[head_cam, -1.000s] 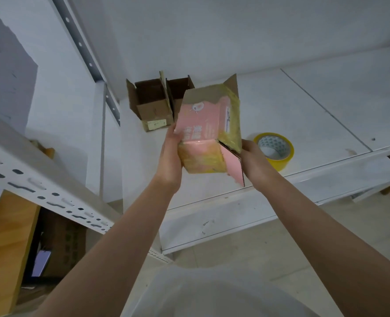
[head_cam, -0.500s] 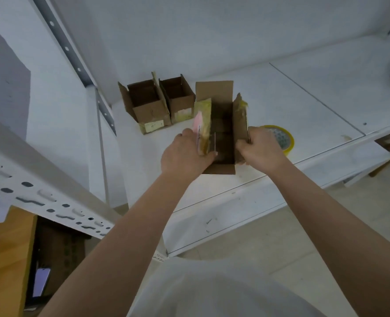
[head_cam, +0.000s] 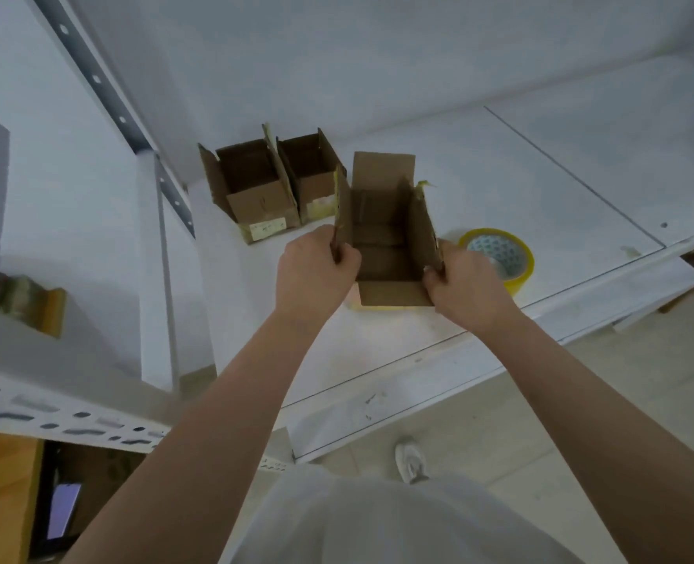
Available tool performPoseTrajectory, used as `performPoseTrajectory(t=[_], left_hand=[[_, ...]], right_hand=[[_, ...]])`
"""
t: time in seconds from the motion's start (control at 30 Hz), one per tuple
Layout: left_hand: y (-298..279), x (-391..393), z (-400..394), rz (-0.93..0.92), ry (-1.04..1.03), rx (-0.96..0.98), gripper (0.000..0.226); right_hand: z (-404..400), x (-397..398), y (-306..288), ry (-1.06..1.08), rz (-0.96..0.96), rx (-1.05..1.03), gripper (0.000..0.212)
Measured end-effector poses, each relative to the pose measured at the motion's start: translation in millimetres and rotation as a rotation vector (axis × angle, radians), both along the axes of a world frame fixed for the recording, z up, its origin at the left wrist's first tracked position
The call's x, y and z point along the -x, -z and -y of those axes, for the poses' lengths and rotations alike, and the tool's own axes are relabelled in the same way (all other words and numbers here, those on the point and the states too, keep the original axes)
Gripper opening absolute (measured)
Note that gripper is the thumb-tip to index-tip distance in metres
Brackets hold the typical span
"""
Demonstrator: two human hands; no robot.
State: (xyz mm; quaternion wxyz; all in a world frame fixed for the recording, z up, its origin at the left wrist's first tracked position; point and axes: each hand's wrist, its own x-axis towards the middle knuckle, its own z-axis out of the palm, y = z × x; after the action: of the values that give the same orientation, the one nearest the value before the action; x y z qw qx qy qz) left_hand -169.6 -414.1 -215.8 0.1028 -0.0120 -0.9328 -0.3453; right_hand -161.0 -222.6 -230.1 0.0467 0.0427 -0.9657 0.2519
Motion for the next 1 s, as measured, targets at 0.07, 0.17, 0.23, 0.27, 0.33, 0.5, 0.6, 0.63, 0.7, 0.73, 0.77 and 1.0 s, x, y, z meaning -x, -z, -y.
performPoseTrajectory(t=[0.07, 0.17, 0.23, 0.27, 0.33, 0.5, 0.6, 0.63, 0.7, 0.73, 0.77, 1.0], left_hand=[[-6, 13, -4, -0.052, 0.024, -0.009, 0.033], [-17, 38, -9, -0.050, 0.094, -0.032, 0.032], [-20, 54, -8, -0.029, 0.077, -0.014, 0.049], [-19, 61, -5, -0.040, 0.045, 0.013, 0.050], [-15, 74, 0, -0.086, -0.038, 0.115, 0.042], [-6, 112, 14, -0.056, -0.106, 0.510, 0.030], [-3, 130, 19, 0.056, -0.148, 0.616, 0.041], [-2, 135, 19, 0.072, -0.148, 0.645, 0.044], [-2, 143, 21, 0.108, -0.149, 0.697, 0.044], [-2, 145, 21, 0.122, -0.158, 0.715, 0.041], [-2, 147, 21, 0.137, -0.172, 0.725, 0.036], [9, 146, 27, 0.170, -0.278, 0.605, 0.028]], right_hand=[[-6, 17, -10, -0.003, -0.044, 0.019, 0.015], [-22, 53, -25, 0.038, -0.078, 0.026, 0.013], [-33, 80, -31, 0.066, -0.045, 0.070, 0.016], [-38, 95, -32, 0.072, -0.022, 0.083, 0.016], [-44, 122, -31, 0.068, 0.036, 0.081, 0.016], [-43, 169, -15, 0.042, 0.282, 0.123, 0.023], [-38, 188, -14, 0.052, 0.263, 0.190, 0.045], [-35, 194, -14, 0.052, 0.261, 0.219, 0.052], [-27, 202, -14, 0.046, 0.269, 0.264, 0.058], [-23, 206, -14, 0.045, 0.273, 0.292, 0.057], [-18, 208, -13, 0.043, 0.272, 0.321, 0.054], [-2, 219, -15, -0.116, 0.228, 0.193, 0.031]])
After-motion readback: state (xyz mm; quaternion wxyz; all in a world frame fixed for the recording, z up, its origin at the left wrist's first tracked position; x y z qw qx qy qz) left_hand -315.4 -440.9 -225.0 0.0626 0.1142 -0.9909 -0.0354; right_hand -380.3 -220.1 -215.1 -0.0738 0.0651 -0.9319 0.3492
